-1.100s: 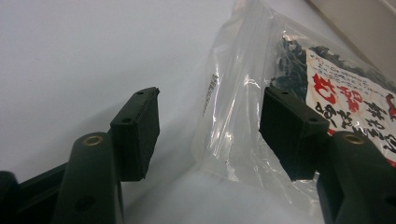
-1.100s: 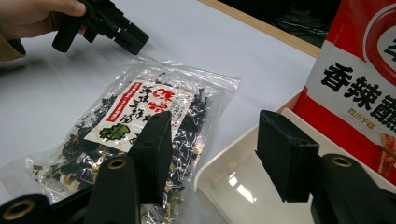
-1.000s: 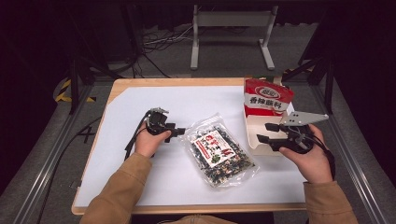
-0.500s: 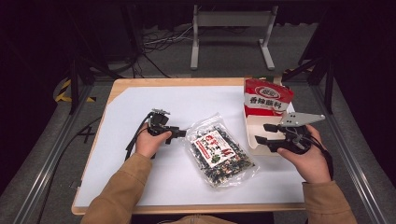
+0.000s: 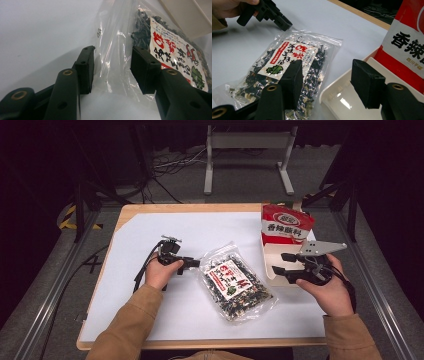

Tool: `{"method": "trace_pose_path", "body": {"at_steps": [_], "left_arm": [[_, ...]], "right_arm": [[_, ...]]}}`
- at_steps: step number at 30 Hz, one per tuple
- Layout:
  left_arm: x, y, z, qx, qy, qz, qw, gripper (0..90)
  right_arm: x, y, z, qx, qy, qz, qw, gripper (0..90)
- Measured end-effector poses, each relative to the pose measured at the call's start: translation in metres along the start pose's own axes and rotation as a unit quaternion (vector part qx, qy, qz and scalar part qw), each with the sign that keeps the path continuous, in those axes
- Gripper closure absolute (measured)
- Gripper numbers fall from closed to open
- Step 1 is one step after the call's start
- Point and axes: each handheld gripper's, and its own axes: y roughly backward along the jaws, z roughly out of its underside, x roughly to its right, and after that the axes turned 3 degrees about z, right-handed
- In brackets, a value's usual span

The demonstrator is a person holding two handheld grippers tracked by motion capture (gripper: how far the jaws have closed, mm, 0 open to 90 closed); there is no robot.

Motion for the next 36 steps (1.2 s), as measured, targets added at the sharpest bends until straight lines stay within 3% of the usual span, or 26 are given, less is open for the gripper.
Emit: {"method": "trace_pose_path", "body": {"at_steps": [4,8,15,20,27,36], "left_arm": [[0.001,-0.002,0.001,-0.004,-0.006,-0.024,0.9997,60.9],[0.002,-0.005,0.001,-0.013,-0.021,-0.055,0.9982,73.3],[0.002,-0.004,0.001,-0.018,-0.035,-0.071,0.9967,86.6],[0.004,-0.003,0.001,-0.016,-0.038,-0.075,0.9963,90.0],[0.012,0.007,0.000,0.000,-0.059,-0.090,0.9942,90.0],[0.026,0.023,-0.002,0.028,-0.082,-0.087,0.9924,90.0]], "right_arm": [[0.000,0.000,0.000,0.001,0.000,-0.001,1.0000,43.0],[0.000,0.000,0.000,0.003,0.001,-0.001,1.0000,43.1],[-0.001,0.001,0.000,0.002,0.000,-0.006,1.0000,48.6],[-0.001,0.001,0.000,0.003,-0.001,-0.007,1.0000,49.1],[-0.002,0.001,0.000,0.013,0.000,-0.012,0.9998,50.3],[-0.003,0.000,-0.002,0.017,0.003,-0.015,0.9997,50.1]]}}
